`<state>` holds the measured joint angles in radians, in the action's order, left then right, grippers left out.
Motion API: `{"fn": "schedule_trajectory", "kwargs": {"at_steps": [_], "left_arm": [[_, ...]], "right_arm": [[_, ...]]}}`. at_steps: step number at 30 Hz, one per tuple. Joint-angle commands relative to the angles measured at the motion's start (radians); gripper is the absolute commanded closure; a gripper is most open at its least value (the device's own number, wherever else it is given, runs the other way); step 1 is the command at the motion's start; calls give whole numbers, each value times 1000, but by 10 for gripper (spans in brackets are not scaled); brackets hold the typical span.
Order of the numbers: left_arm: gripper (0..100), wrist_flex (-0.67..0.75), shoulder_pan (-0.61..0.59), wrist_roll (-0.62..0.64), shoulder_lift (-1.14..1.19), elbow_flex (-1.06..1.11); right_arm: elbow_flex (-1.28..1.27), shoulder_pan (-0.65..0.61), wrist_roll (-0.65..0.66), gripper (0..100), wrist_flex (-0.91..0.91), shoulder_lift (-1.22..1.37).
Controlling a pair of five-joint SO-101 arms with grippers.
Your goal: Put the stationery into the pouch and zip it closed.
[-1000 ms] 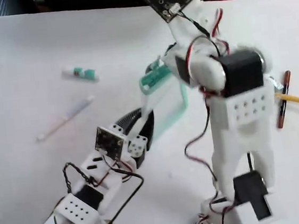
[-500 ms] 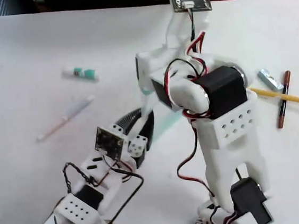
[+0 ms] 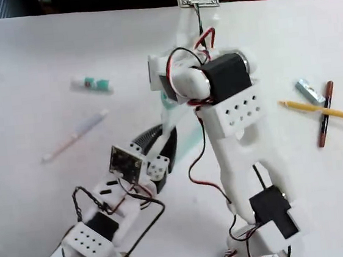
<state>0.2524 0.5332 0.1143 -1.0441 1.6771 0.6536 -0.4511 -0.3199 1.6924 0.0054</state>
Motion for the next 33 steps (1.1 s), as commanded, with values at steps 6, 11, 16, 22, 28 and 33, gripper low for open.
{"fn": "schedule_trajectory", "kwargs": {"at_steps": [6, 11, 16, 22, 28, 33], "left_arm": [[974, -26, 19, 5, 31, 3], [974, -26, 19, 5, 31, 3], [972, -23, 18, 5, 31, 3], [823, 15, -24, 17, -1, 5], [705, -51, -15, 147, -117, 0], [739, -195, 22, 155, -208, -91]], "right_arm": [[9, 16, 83, 985, -10, -85], [3, 48, 98, 981, -5, -99], [2, 119, 98, 981, 4, -97], [0, 134, 100, 981, 13, -97], [-11, 137, 100, 981, 18, -96], [-104, 133, 100, 981, 12, -97]]}}
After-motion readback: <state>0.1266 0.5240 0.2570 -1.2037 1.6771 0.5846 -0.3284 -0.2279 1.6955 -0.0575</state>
